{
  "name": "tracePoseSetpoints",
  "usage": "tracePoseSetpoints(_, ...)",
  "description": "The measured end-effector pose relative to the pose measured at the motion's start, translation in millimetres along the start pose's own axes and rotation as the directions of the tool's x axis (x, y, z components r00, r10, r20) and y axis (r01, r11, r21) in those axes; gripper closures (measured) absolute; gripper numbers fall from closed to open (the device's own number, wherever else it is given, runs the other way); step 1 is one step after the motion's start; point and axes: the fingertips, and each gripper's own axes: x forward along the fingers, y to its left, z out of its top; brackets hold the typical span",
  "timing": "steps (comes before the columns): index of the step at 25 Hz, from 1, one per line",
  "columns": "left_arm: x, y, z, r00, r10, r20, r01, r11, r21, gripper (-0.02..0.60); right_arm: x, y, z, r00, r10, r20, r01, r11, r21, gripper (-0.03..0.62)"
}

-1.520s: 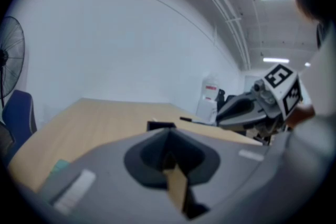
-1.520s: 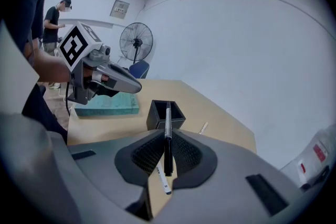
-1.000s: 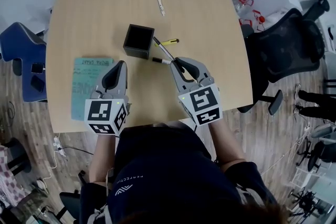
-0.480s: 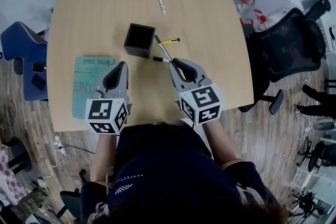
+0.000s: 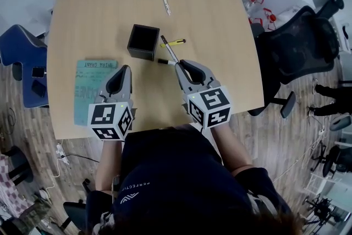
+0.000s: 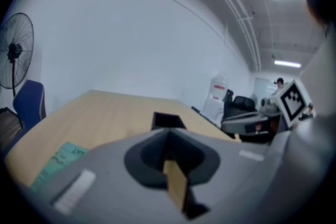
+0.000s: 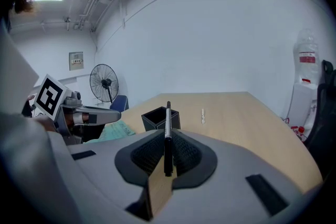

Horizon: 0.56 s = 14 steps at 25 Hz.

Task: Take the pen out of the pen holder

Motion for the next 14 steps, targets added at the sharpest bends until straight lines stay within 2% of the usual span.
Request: tracePoseSetpoints(14, 3.4, -4.9, 0.1, 1.0, -0.008, -0.001, 0.008, 1.0, -0.006, 0.575, 0.6, -7.4, -1.3, 1.0, -0.005, -0.002, 0.005, 1.0, 0.017, 0.559)
